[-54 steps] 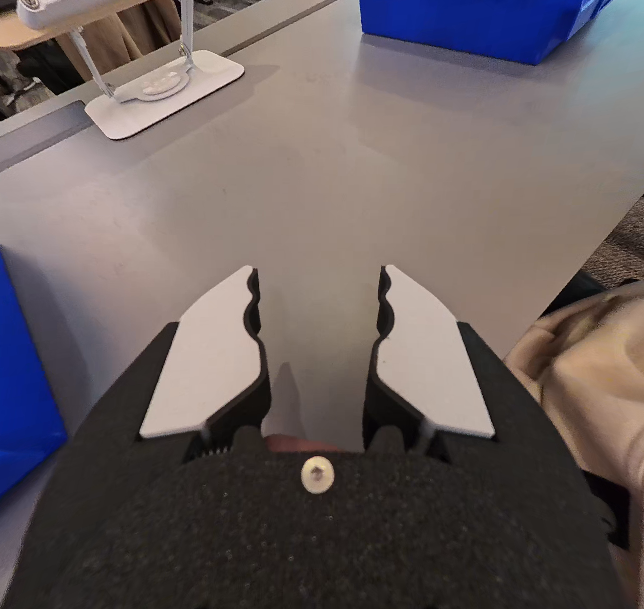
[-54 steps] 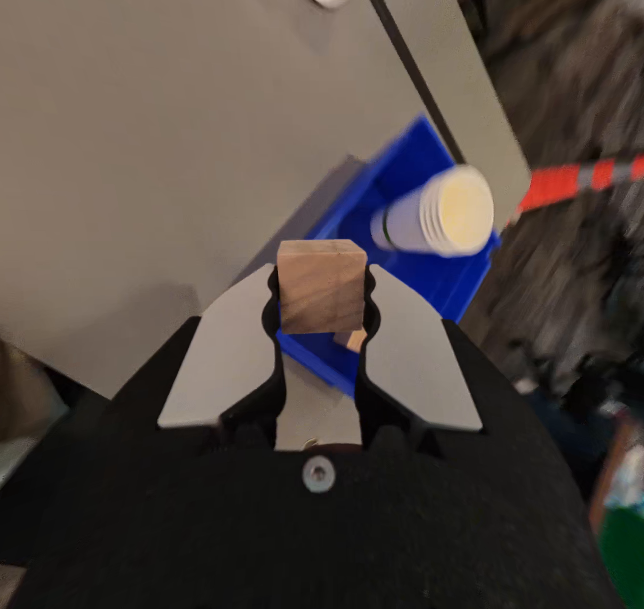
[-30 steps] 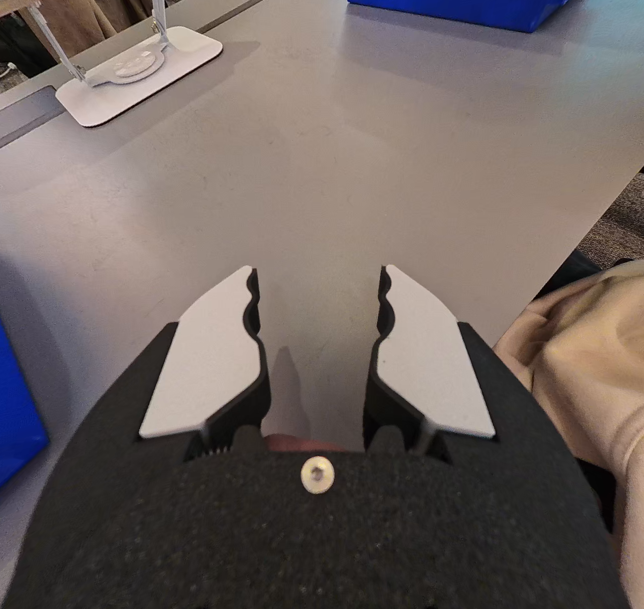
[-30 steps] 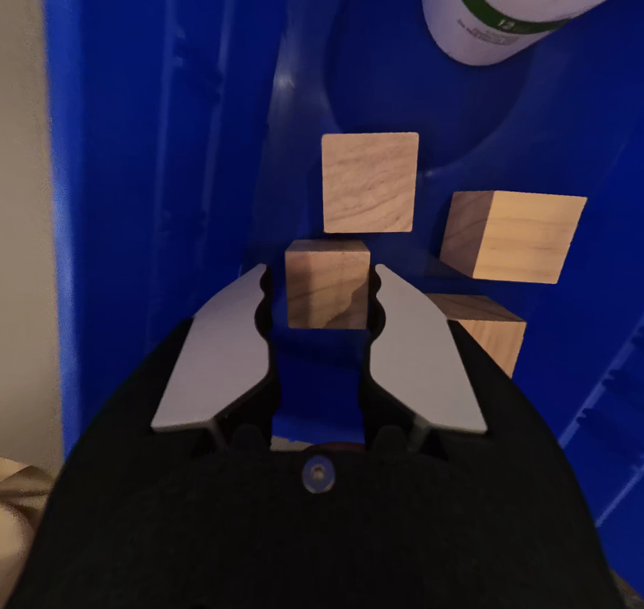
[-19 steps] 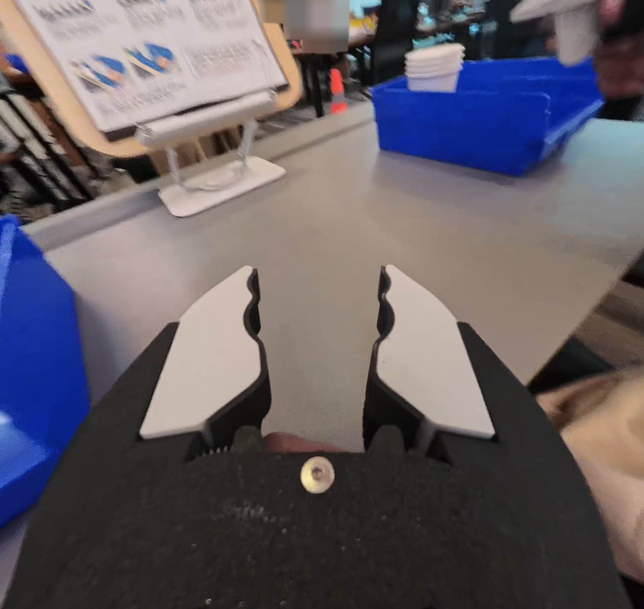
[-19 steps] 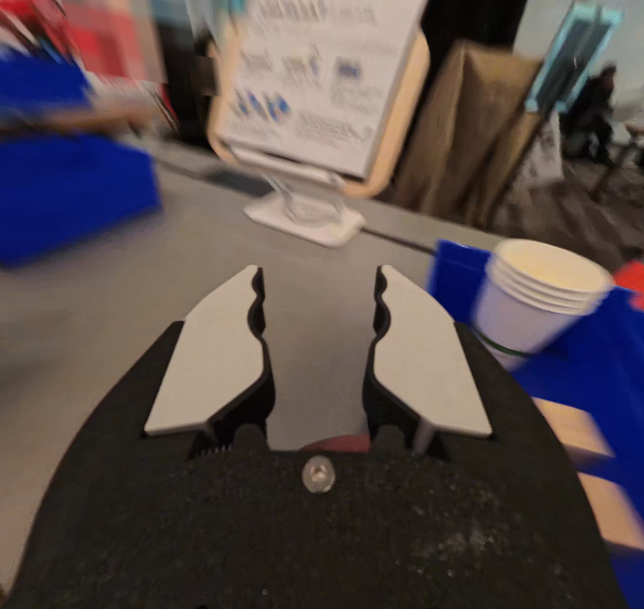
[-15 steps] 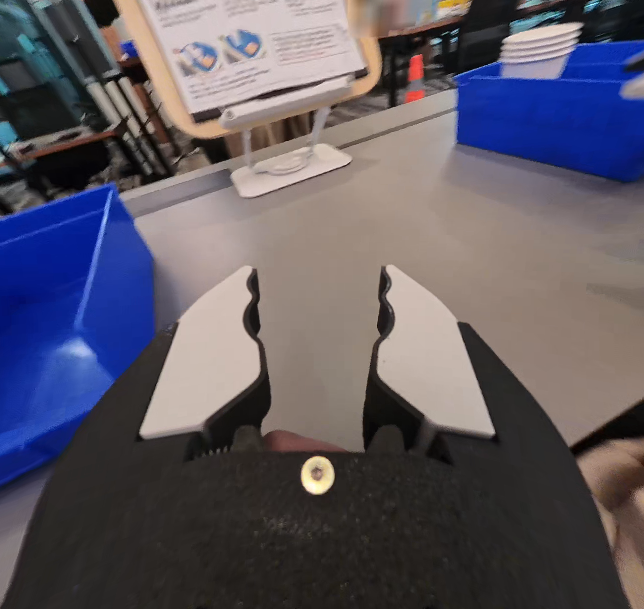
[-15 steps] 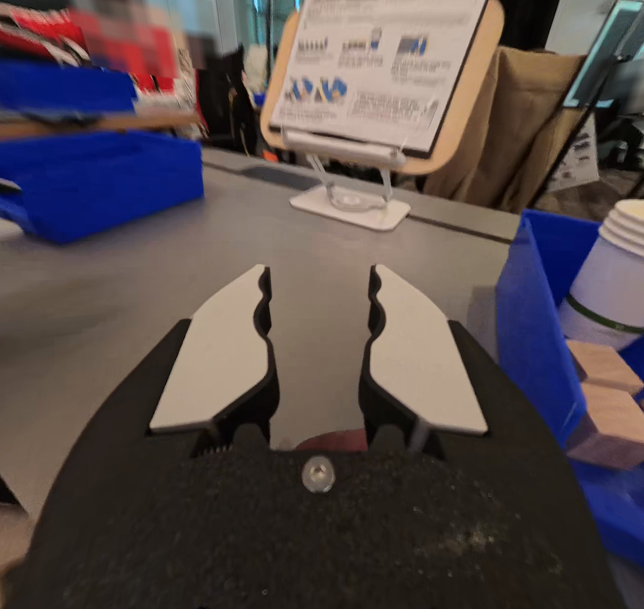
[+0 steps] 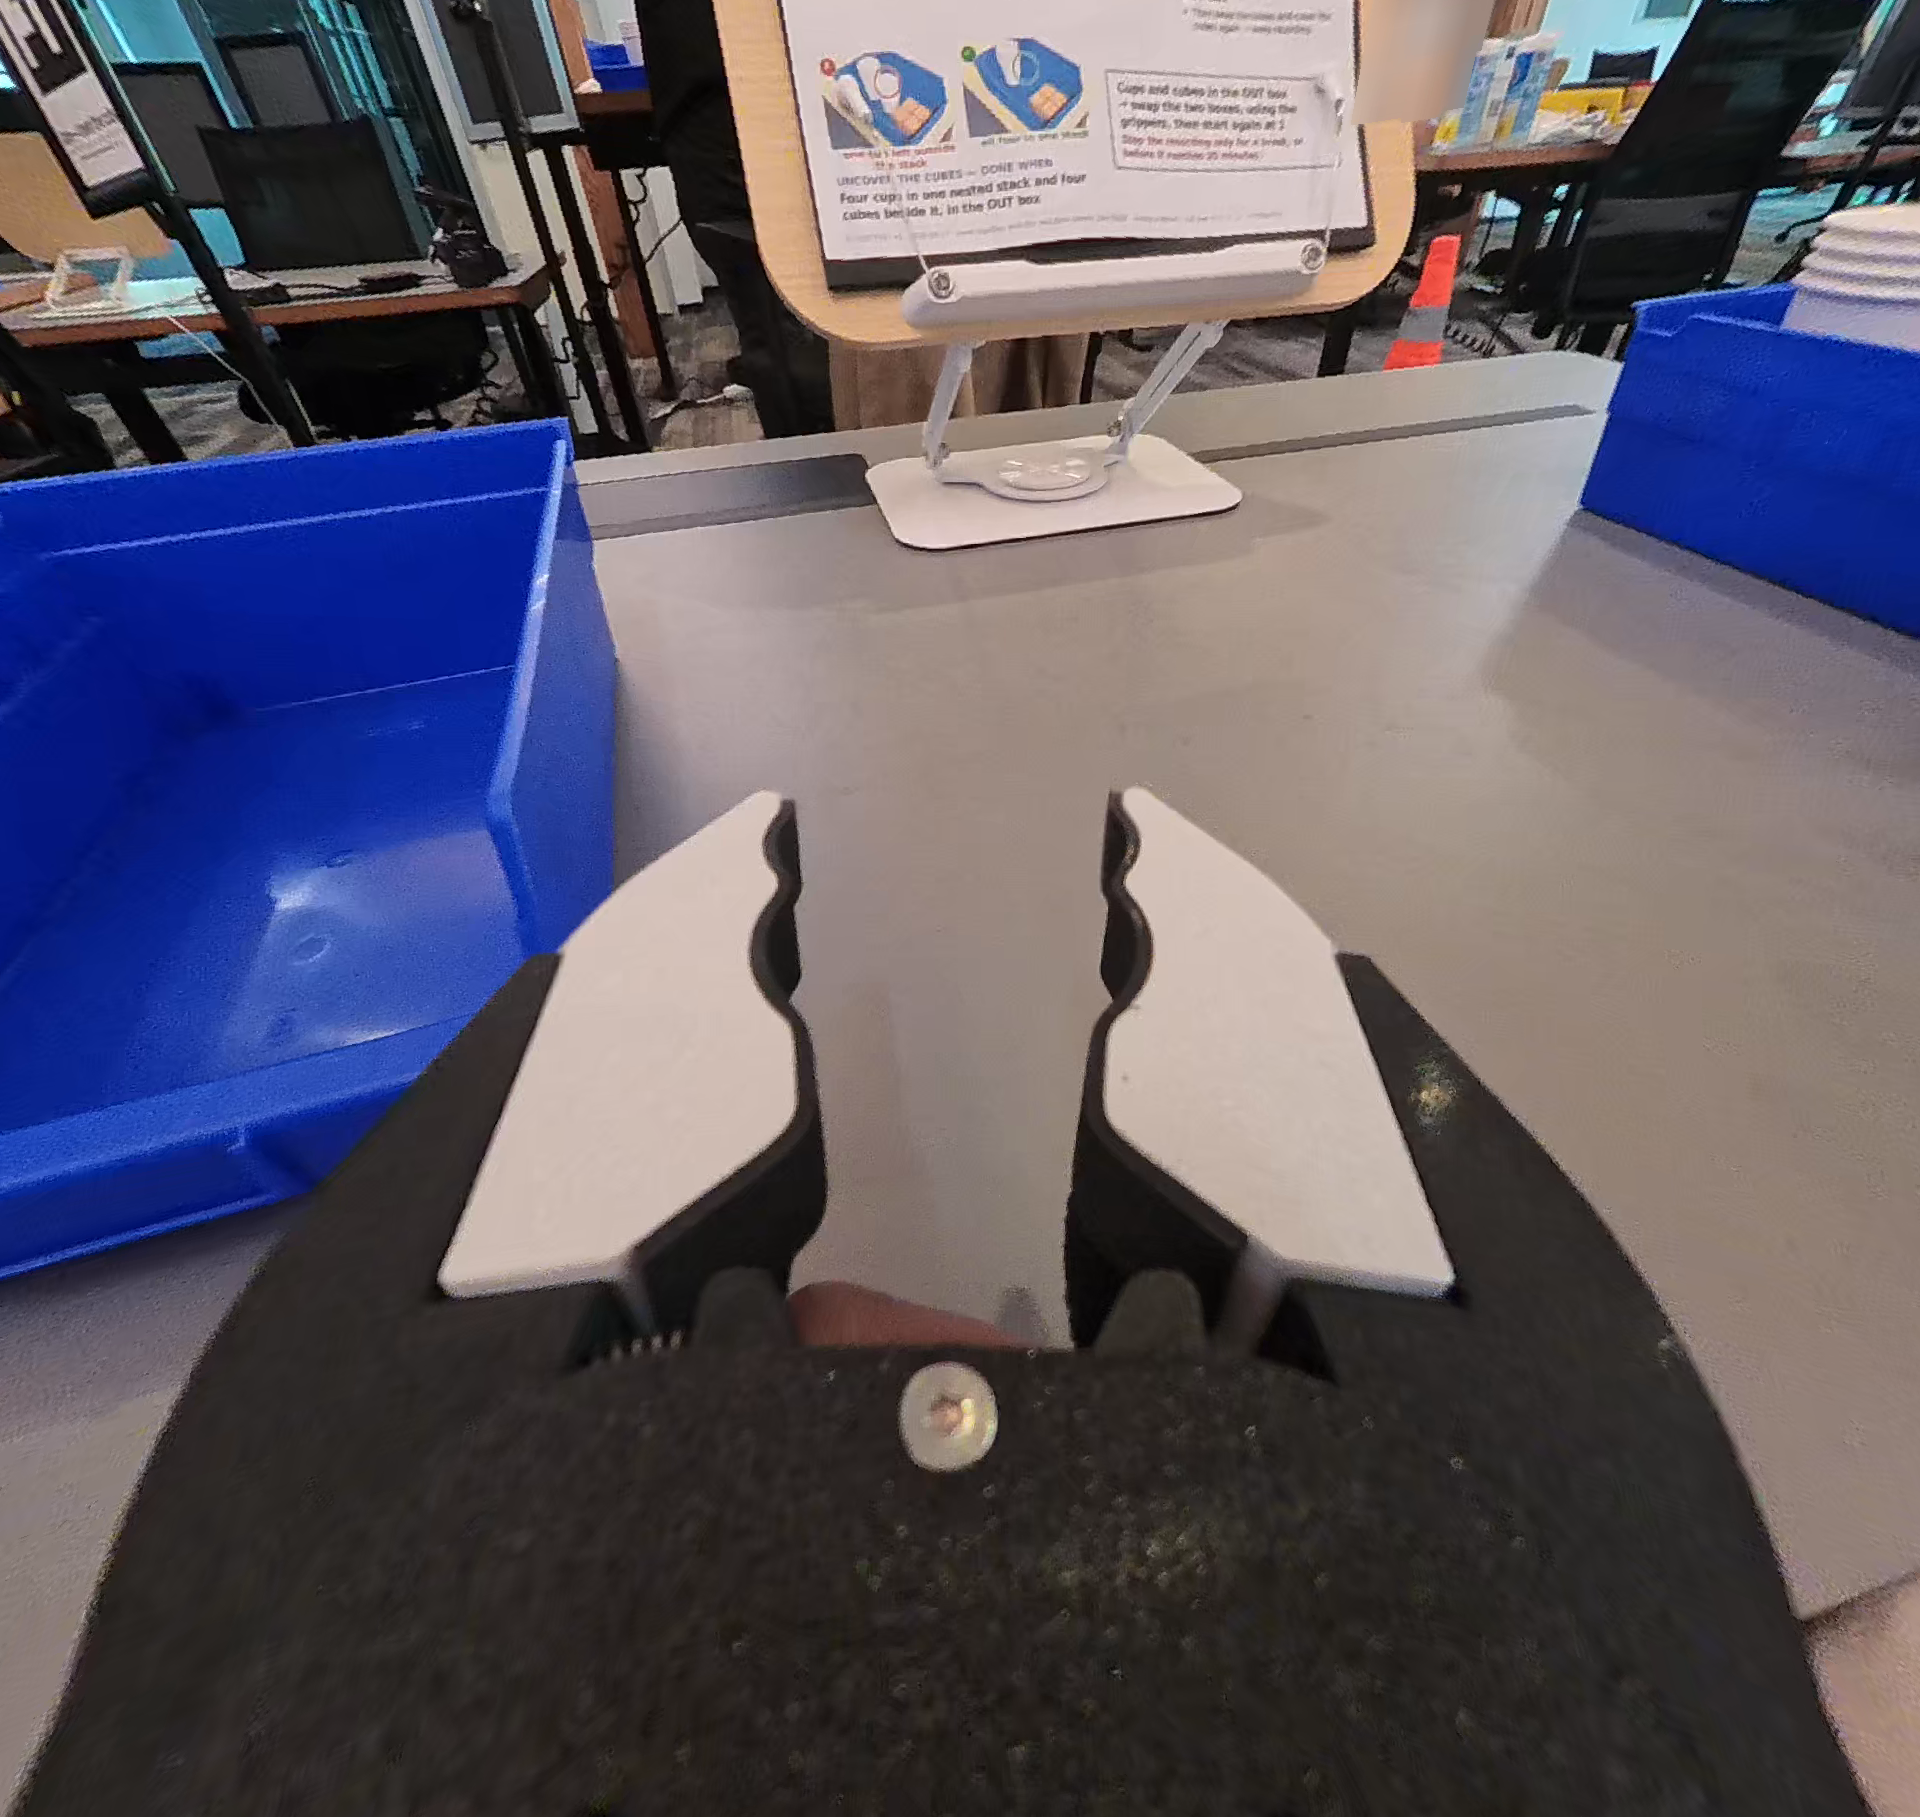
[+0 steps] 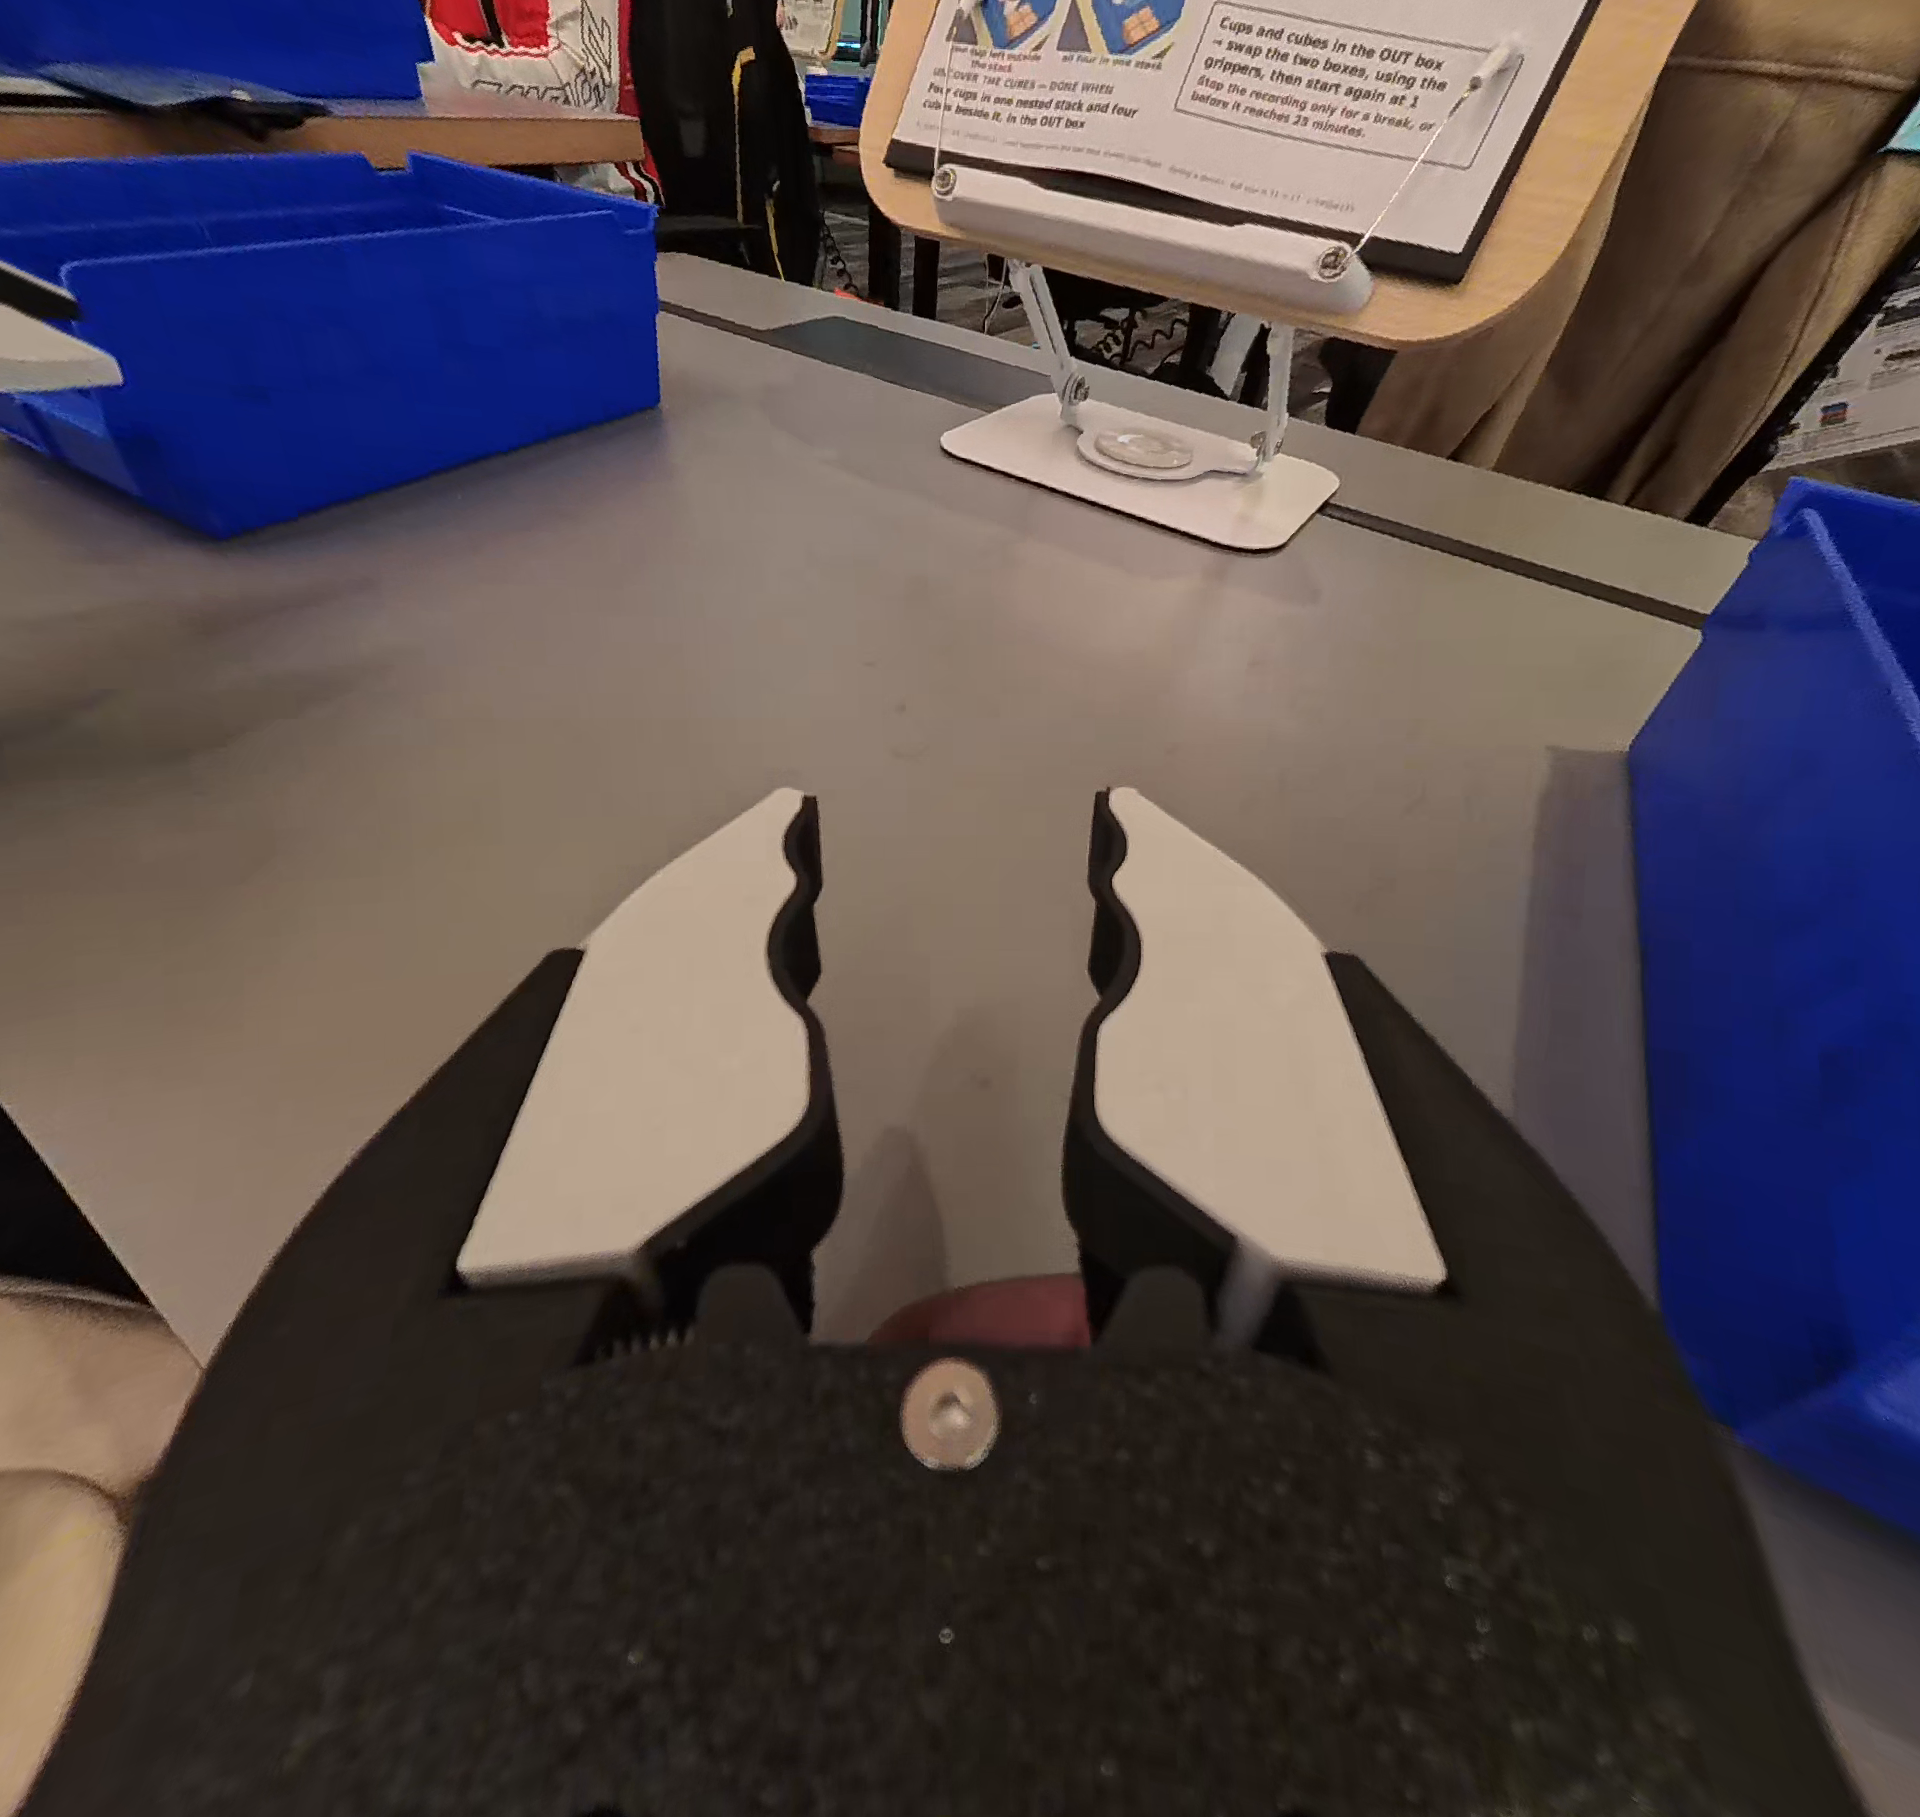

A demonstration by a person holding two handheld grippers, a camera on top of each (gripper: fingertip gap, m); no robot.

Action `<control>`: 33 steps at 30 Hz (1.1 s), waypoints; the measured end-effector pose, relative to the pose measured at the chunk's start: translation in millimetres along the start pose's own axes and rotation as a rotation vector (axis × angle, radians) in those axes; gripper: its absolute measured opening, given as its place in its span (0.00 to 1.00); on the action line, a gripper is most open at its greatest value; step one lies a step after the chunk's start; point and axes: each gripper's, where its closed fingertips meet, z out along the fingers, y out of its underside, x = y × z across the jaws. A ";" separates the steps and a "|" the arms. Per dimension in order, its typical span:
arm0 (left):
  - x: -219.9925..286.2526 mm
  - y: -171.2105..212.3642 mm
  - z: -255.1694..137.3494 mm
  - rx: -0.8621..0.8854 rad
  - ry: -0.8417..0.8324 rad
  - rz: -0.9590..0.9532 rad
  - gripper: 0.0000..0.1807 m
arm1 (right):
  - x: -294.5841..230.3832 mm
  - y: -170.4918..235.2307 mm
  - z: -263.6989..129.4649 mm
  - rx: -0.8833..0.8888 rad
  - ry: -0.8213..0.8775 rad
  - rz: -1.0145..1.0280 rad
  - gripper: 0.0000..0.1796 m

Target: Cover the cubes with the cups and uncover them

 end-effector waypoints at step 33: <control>105.1 29.3 24.2 -0.238 0.258 0.098 0.34 | 87.3 -21.8 -22.8 0.103 0.090 0.336 0.45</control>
